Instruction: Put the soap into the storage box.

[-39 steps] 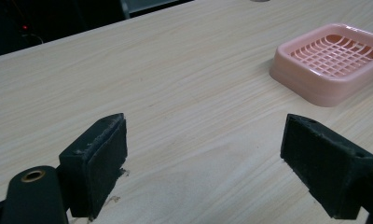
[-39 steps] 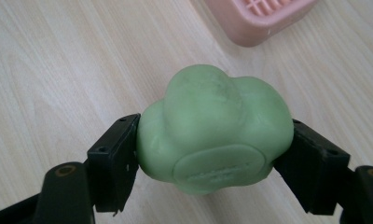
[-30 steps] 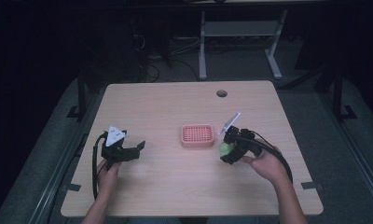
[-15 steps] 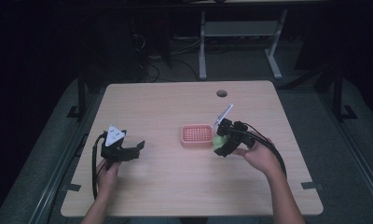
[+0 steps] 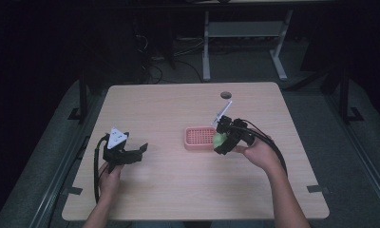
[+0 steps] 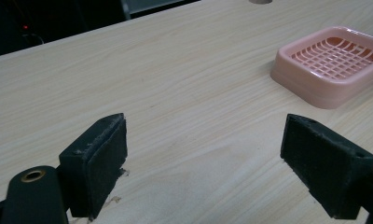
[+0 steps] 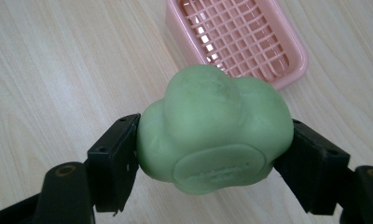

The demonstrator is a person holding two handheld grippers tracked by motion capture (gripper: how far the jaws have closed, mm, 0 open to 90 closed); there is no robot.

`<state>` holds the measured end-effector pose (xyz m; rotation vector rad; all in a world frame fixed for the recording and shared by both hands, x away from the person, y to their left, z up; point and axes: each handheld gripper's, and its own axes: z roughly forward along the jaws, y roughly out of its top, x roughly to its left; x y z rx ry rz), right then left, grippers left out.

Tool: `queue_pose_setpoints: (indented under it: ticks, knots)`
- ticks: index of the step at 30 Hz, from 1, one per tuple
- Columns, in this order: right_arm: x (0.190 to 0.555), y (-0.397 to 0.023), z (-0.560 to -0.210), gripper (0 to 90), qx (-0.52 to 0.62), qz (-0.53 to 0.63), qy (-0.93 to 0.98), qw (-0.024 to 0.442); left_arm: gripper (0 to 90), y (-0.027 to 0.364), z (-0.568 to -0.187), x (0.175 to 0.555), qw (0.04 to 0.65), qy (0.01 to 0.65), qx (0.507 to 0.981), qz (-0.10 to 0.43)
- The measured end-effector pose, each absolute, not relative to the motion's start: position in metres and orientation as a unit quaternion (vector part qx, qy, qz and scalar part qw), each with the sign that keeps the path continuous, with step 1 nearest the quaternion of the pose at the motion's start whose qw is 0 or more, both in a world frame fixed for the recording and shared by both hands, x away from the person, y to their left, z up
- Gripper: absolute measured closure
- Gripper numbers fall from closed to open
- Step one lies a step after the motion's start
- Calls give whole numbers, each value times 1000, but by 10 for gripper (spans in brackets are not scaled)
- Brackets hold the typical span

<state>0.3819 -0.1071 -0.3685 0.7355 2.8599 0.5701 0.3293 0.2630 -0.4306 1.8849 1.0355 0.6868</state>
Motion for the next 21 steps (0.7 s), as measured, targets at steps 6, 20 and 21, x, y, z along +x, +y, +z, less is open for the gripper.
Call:
queue_pose_setpoints:
  ticks: [6,20,21]
  knots:
    - [387,-98,-366,258,236,189,951,68,143,263,-431,329,428,413,756,275]
    - [405,-82,-359,258,226,179,955,63,143,262,-431,330,429,411,756,274]
    - [406,-82,-358,258,225,182,955,62,143,262,-431,330,429,411,757,274]
